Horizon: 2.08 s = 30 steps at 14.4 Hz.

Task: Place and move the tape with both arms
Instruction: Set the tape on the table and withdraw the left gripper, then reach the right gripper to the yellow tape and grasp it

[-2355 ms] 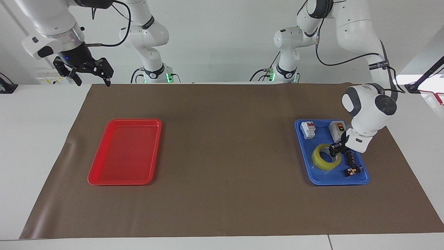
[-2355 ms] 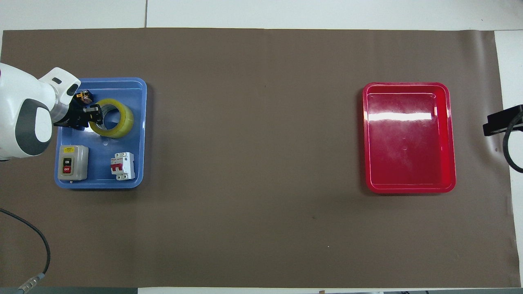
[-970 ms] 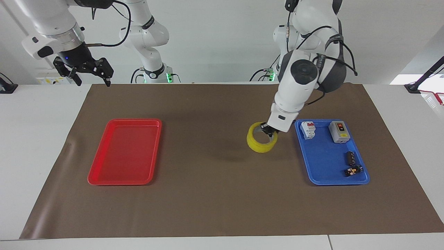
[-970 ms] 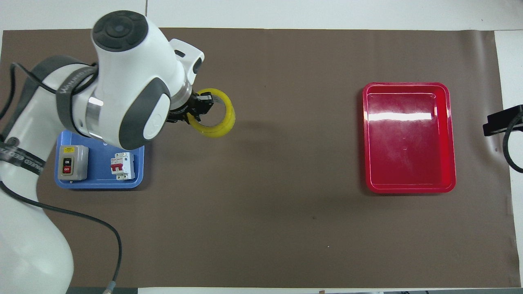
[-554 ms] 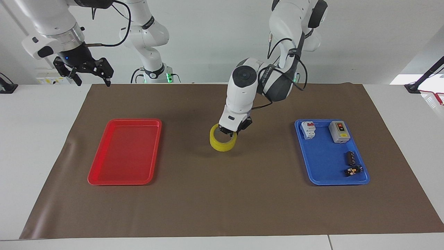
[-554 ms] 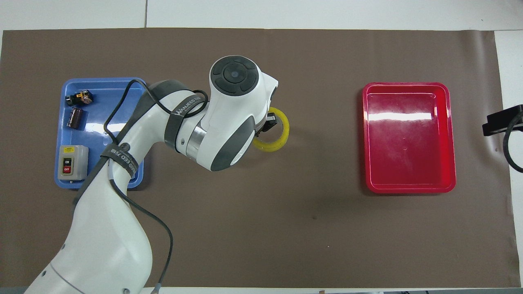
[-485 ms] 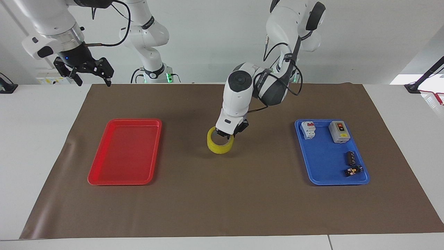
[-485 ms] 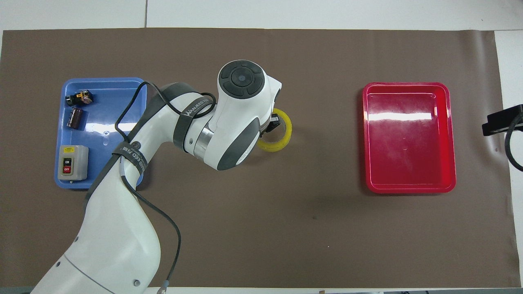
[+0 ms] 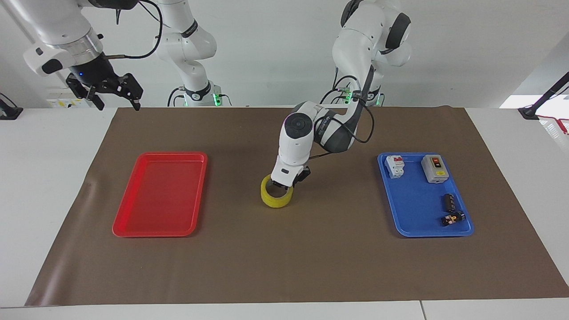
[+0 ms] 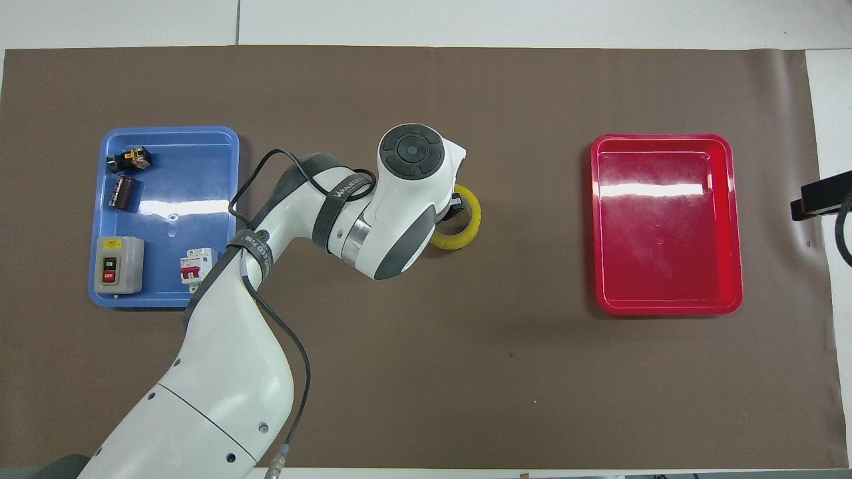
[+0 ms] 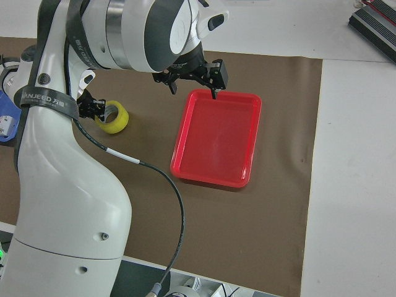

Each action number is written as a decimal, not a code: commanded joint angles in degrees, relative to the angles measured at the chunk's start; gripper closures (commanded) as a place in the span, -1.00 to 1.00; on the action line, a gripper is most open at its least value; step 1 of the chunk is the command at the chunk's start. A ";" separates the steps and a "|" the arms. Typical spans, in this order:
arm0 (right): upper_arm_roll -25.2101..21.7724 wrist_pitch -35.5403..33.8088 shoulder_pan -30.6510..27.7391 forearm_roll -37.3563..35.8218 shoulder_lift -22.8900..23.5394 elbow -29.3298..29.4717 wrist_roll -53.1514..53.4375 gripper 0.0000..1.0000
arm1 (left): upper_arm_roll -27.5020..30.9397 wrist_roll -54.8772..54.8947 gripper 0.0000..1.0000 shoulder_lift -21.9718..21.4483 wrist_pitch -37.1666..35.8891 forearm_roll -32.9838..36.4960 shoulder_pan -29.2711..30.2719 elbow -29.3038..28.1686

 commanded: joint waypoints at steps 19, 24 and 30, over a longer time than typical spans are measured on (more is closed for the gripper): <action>1.27 8.20 12.78 -0.31 5.44 -2.77 2.14 -1.00 | 6.65 22.79 -1.00 -25.54 -26.26 -1.09 19.80 -3.24; 1.35 22.70 24.83 0.21 16.69 -3.64 15.33 -1.00 | 7.00 45.93 -1.00 -30.56 -35.24 -0.31 28.53 -3.15; 1.62 42.01 28.89 0.39 24.98 -11.52 16.14 -1.00 | 4.20 47.00 -1.00 -34.08 -34.73 1.63 31.69 -6.31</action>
